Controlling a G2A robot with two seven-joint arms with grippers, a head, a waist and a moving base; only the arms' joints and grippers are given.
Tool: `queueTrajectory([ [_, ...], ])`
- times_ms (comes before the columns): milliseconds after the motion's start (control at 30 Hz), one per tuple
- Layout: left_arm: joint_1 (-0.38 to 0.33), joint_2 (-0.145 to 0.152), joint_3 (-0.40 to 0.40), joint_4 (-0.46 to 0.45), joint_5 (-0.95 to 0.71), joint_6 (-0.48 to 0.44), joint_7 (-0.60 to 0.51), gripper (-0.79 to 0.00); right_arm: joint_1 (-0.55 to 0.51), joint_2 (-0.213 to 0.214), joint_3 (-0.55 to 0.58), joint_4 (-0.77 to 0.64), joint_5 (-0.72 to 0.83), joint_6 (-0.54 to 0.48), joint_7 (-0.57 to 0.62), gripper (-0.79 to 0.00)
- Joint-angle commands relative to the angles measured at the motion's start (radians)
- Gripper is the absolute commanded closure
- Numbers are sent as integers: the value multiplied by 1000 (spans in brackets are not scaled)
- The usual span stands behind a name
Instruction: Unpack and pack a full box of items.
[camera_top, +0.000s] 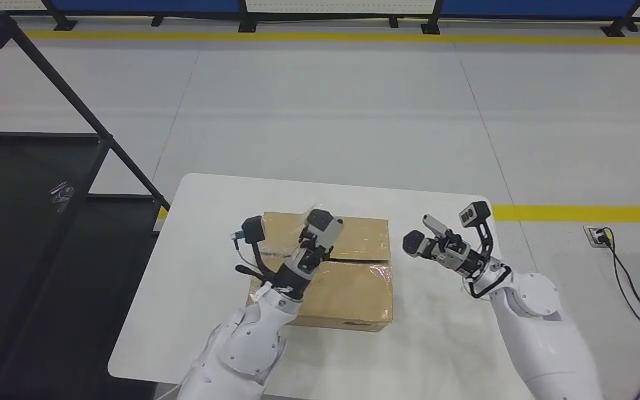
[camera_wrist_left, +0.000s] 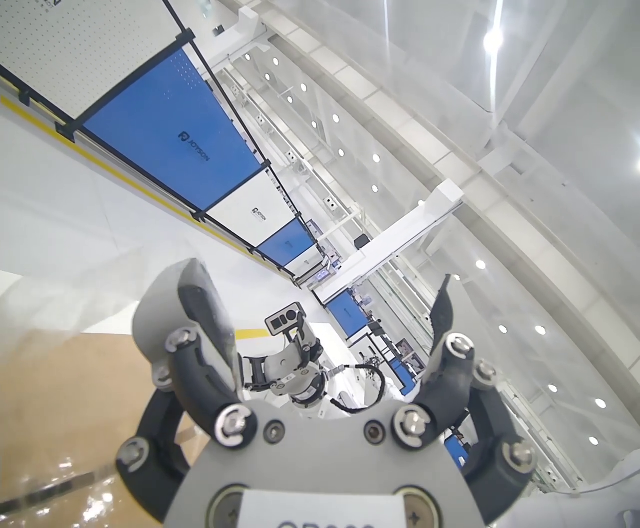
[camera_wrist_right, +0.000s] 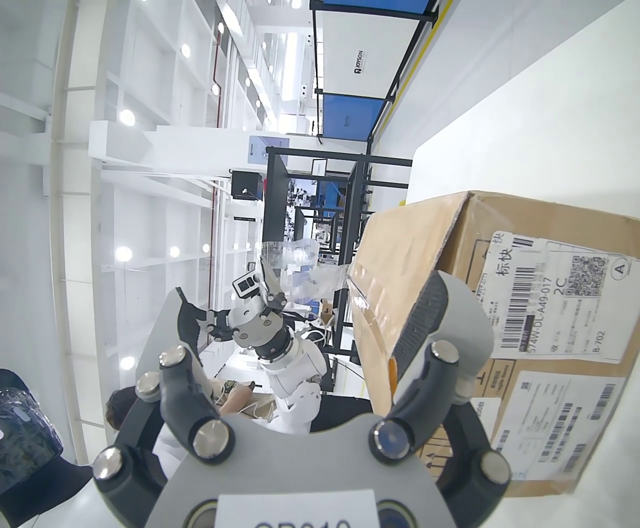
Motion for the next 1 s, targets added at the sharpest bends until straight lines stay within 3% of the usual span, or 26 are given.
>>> queueTrajectory([
  [0, -3, -2, 5, 8, 3, 0, -2, -785, 1, 1, 1, 5, 4, -2, 2, -785],
  [967, -57, -49, 111, 126, 66, 4, -24, -785, -30, 22, 52, 57, 74, -42, 27, -785],
])
